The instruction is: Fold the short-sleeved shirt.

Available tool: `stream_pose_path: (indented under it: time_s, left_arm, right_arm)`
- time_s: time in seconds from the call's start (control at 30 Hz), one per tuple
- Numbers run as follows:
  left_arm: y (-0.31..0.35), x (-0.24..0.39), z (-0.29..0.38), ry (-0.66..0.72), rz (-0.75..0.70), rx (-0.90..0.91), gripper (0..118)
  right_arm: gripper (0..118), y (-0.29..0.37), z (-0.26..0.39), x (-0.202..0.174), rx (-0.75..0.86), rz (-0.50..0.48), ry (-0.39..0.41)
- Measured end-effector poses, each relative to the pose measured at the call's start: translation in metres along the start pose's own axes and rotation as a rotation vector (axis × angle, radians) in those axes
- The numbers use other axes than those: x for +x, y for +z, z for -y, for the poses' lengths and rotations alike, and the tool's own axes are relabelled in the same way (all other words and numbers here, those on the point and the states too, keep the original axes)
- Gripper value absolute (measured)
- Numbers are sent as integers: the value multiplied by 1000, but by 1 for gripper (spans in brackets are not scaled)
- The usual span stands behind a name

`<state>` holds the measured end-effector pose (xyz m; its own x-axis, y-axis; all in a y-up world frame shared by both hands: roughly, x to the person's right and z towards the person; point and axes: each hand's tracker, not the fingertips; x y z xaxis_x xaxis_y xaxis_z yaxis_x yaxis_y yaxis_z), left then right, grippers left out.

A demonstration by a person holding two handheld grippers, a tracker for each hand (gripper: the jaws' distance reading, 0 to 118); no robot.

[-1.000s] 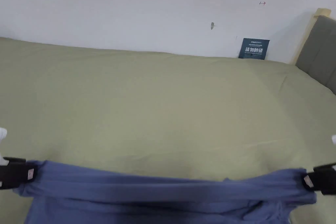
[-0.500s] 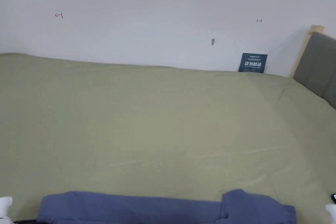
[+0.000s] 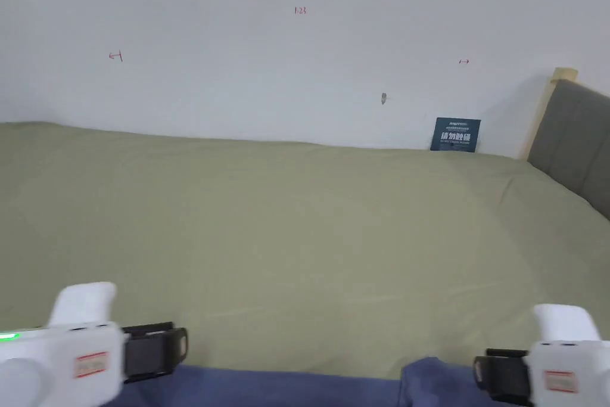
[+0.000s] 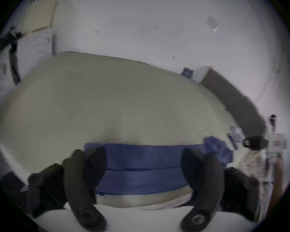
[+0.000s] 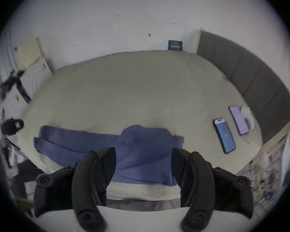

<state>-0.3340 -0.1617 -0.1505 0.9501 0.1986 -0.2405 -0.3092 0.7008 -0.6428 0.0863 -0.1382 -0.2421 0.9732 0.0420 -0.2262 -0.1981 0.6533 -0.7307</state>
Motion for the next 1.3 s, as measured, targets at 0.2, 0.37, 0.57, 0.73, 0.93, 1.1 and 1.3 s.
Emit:
stream_pose_path:
  time_s: [0.2,0.37,0.57,0.73,0.93,1.1,1.3]
  left_arm:
    - [-13,89,37,-64,-60,-32,0]
    - [-25,128,79,-136,-63,-92,0]
    - [-24,141,101,-134,-57,-102,0]
    - [-26,144,103,-129,-46,-113,0]
    - [-13,86,62,-49,133,-62,0]
    - [-12,-60,21,283,492,-82,4]
    - [-24,-189,38,627,605,-73,109]
  right_arm:
    - [1,-34,42,-76,70,31,-50]
    - [1,-54,82,-114,20,1,1]
    - [1,-46,102,-134,-11,28,13]
    - [1,-50,104,-136,-18,21,16]
    - [1,-24,89,-115,32,-44,-15]
    - [1,-7,62,-81,100,-48,-63]
    - [1,-9,50,-61,84,-106,-91]
